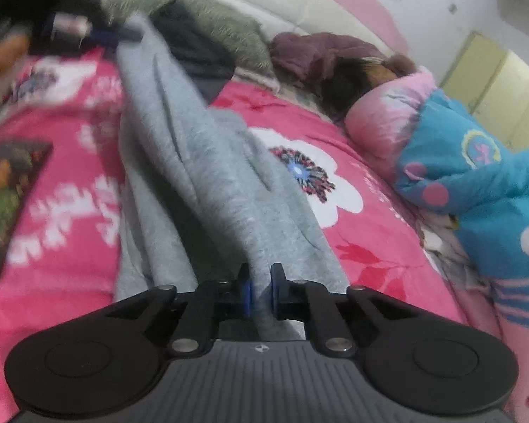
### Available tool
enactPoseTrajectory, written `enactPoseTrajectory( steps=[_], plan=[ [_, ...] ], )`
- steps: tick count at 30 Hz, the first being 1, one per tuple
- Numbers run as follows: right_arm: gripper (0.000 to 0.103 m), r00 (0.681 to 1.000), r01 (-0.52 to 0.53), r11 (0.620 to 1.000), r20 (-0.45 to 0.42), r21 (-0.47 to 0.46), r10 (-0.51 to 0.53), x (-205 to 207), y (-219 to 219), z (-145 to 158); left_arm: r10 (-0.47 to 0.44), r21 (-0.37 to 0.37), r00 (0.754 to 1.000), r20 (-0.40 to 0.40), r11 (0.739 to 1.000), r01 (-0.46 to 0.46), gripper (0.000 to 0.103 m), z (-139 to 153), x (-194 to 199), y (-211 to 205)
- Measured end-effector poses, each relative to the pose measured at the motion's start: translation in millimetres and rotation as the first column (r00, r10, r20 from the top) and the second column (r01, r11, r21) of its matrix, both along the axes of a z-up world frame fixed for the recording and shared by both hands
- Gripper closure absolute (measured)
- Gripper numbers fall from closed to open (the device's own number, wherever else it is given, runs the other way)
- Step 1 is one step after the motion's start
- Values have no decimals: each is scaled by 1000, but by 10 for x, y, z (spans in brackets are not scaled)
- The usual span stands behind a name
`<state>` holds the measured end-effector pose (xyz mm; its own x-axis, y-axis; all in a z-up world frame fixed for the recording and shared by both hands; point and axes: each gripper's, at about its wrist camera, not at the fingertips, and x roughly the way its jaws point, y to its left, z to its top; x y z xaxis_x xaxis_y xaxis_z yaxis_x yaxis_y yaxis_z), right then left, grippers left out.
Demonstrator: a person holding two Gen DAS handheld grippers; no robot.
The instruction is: Fold clothes
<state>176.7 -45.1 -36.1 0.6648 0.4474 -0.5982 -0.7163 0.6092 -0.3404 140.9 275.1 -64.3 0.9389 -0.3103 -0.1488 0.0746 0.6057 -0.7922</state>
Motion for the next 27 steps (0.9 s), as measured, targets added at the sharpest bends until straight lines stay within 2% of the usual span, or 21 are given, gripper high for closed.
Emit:
enactPoseTrajectory(
  steps=[3,6,9,12,15,16,20,24,27],
  plan=[
    [94,998,-3,996,-69,84,9,-97,-47,159,38,10,999,-11,999,-38,91,-10,-29,57],
    [94,982,-61,987,-167,150,86,-270,-49,207,56,-8,998,-30,998,-56,91,-44,-42,144],
    [94,974,-82,987,-200,137,108,-397,58,54,33,-35,997,-73,999,-36,89,-117,-27,188],
    [94,961,-47,984,-260,170,91,-363,113,-119,8,-71,991,-130,997,-17,84,-213,-5,221],
    [94,950,-24,977,-299,210,87,-344,126,-185,-18,-101,985,-173,995,0,73,-298,9,264],
    [94,949,-21,976,-304,217,87,-346,130,-190,-23,-107,983,-180,994,4,65,-312,5,275],
    [94,952,-21,971,-291,237,91,-384,120,-114,-46,-128,978,-203,992,20,47,-356,3,298],
    [94,953,-26,957,-281,290,111,-422,100,2,-84,-148,974,-212,988,52,38,-379,35,234],
    [94,951,-51,966,-283,252,124,-454,175,-63,-100,-141,968,-229,988,69,35,-383,61,160]
  ],
)
